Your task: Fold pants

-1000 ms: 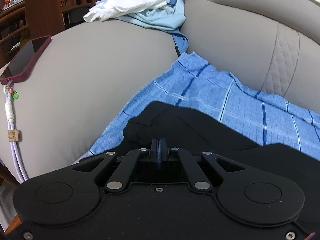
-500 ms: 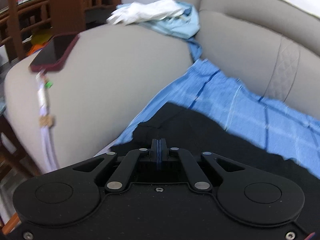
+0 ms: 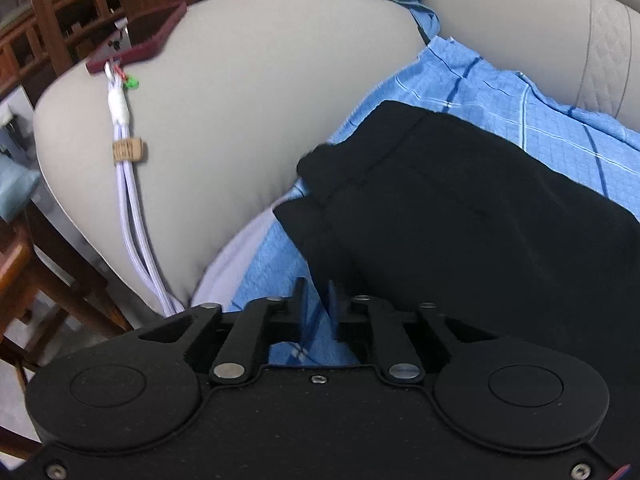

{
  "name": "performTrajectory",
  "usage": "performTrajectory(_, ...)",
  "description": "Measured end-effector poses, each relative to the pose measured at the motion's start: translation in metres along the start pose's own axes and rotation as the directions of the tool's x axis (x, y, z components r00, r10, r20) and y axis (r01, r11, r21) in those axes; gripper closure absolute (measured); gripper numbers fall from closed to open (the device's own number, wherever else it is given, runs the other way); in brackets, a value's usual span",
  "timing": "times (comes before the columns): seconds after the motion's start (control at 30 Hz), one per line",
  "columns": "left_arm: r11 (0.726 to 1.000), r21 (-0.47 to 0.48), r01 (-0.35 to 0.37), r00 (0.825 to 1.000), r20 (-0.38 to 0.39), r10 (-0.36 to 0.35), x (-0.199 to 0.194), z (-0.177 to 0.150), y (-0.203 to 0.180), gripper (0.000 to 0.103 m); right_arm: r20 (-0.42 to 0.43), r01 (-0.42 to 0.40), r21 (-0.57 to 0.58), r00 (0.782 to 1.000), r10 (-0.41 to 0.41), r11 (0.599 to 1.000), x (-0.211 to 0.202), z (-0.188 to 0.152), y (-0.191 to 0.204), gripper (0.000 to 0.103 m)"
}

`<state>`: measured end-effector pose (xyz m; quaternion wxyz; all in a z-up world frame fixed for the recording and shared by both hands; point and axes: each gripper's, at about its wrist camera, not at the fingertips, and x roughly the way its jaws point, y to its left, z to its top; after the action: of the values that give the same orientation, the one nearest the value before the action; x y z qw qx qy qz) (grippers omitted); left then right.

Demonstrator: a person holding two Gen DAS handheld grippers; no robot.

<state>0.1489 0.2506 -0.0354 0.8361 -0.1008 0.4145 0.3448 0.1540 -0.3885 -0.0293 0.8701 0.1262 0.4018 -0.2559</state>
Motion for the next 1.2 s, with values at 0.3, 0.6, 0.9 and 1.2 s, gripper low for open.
performTrajectory(0.3, 0.992, -0.018, 0.128, 0.978, 0.165, -0.123, -0.038, 0.003, 0.021, 0.065, 0.026, -0.529, -0.239, 0.835, 0.55, 0.814, -0.039, 0.006, 0.145, 0.022)
performTrajectory(0.6, 0.948, -0.131, 0.29, 0.955, 0.108, -0.277, -0.011, 0.005, 0.04, 0.064, -0.098, -0.615, -0.646, 0.655, 0.749, 0.453, -0.091, -0.098, 0.29, 0.019)
performTrajectory(0.9, 0.92, -0.155, 0.361, 0.932, 0.101, -0.348, 0.007, -0.005, 0.058, 0.088, -0.16, -0.508, -0.836, 0.585, 0.795, 0.206, -0.132, -0.221, 0.3, 0.019)
performTrajectory(1.2, 0.929, -0.199, 0.311, 0.95, 0.093, -0.298, 0.05, 0.036, 0.046, 0.064, -0.084, -0.427, -0.872, 0.612, 0.786, 0.239, -0.132, -0.234, 0.308, 0.019)
